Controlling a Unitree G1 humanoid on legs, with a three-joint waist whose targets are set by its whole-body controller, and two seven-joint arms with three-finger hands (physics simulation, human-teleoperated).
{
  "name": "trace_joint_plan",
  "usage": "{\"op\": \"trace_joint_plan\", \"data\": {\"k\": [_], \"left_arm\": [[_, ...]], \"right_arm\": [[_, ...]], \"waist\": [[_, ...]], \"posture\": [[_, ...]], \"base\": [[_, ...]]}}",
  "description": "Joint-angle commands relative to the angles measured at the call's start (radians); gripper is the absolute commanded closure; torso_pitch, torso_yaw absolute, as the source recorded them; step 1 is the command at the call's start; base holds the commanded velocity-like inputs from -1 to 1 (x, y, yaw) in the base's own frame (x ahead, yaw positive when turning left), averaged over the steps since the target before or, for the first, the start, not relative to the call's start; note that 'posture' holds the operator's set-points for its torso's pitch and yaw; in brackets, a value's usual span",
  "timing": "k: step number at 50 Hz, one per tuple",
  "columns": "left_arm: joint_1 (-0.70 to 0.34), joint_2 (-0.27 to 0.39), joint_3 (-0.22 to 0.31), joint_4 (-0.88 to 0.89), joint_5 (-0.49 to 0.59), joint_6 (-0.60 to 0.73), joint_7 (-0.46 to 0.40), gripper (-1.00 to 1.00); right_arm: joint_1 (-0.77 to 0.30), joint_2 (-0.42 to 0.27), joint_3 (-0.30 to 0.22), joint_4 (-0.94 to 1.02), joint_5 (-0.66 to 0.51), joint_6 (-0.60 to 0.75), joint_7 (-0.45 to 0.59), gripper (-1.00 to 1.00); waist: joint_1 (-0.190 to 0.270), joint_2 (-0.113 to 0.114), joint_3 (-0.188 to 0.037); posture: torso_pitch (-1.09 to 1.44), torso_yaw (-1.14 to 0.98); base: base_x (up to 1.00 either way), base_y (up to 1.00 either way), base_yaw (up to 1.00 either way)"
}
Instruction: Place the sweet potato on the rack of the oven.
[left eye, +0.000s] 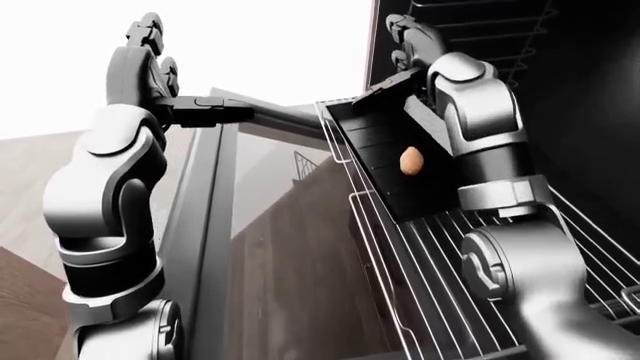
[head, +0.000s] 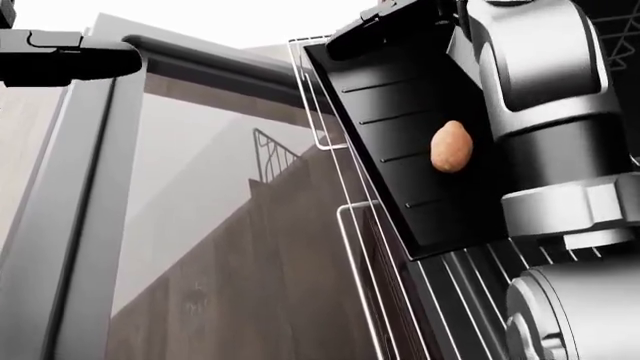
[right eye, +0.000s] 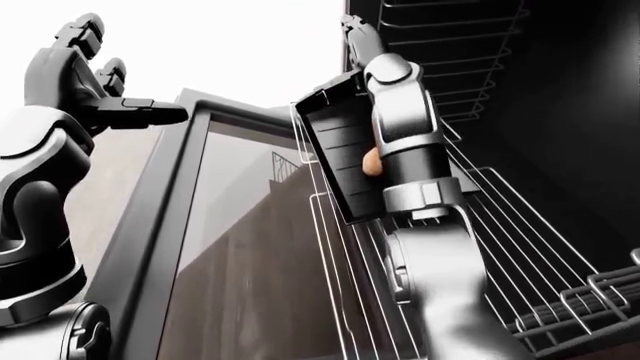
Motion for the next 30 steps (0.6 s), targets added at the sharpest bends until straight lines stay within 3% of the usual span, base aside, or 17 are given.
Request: {"op": "trace_joint_plan", "data": {"k": [1,15,30], "left_arm": [[-0.032,0.018,0.016,-0.028,0.024,-0.015,-0.015,-1.0],[0.001,0.032,0.043,0.067,0.077,-0.103,-0.054,-1.0],[-0.136,0.05,0.051,0.154,0.068,-0.173,-0.006,-1.0]], "right_arm": [[-0.028,-0.009,-0.006,-0.036,-0.001,-0.005,-0.008,-1.0],[-0.042,0.007,0.001,-0.074,0.005,0.009,-0.017,-1.0],[-0.114,0.008,0.009,-0.153,-0.018,0.016,-0.044,-1.0]], "waist": [[-0.001,0.004,-0.026],[-0.002,0.01,-0.027],[-0.001,0.009,-0.021]], "posture": [[0.0,0.0],[0.0,0.0],[0.0,0.0]], "base": [[0.0,0.0,0.0],[0.0,0.0,0.0],[0.0,0.0,0.0]]}}
